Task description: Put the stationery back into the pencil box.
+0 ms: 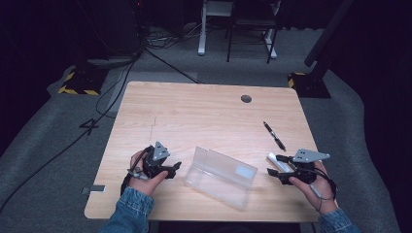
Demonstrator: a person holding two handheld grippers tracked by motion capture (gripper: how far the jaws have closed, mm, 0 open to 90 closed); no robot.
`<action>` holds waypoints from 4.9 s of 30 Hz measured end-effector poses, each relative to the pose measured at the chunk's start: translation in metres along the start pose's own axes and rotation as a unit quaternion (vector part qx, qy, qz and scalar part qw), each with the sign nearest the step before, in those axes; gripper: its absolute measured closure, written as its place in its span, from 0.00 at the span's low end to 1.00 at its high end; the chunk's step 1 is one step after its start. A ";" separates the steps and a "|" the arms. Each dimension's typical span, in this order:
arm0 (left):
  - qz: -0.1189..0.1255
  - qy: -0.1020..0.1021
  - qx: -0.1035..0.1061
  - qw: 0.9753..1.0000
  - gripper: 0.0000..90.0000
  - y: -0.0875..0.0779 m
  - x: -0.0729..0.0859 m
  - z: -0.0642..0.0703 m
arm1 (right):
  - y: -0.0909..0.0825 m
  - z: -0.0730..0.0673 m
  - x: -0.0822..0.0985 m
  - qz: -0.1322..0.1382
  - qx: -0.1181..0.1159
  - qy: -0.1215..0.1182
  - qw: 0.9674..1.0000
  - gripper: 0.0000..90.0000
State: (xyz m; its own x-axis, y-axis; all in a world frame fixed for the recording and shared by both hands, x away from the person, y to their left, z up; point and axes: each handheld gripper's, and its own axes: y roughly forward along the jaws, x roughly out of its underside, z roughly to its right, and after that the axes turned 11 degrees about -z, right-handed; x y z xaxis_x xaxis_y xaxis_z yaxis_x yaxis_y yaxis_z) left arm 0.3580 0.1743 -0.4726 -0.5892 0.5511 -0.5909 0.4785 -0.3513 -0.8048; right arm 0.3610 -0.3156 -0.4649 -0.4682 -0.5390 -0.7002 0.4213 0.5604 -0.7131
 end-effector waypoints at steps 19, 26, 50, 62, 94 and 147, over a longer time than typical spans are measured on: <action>-0.028 -0.035 -0.002 0.999 0.26 0.014 0.033 -0.030 | -0.003 0.027 -0.009 0.003 0.053 0.027 0.998 0.29; -0.025 -0.047 0.012 0.999 0.24 0.016 0.035 -0.033 | -0.004 0.039 -0.006 -0.019 0.053 0.041 0.998 0.42; -0.030 -0.045 0.014 0.998 0.21 0.017 0.033 -0.033 | -0.011 0.082 -0.013 -0.066 0.091 0.088 0.990 0.57; -0.028 -0.042 0.011 0.999 0.21 0.016 0.034 -0.032 | 0.010 0.095 -0.040 -0.077 0.091 0.097 0.988 0.60; -0.027 -0.040 0.020 0.999 0.21 0.016 0.035 -0.030 | 0.096 0.137 -0.087 -0.186 0.109 0.127 0.968 0.89; -0.027 -0.035 0.022 0.999 0.21 0.016 0.035 -0.028 | 0.002 0.025 -0.170 -0.055 0.005 0.024 0.998 0.90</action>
State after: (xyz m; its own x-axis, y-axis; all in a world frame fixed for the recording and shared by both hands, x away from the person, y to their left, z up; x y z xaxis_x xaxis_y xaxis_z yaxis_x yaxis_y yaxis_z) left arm 0.3632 0.2098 -0.5045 -0.6574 0.5171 -0.5481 0.4166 -0.3568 -0.8362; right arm 0.4610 -0.2385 -0.3484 -0.5482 -0.5661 -0.6157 0.3725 0.4939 -0.7857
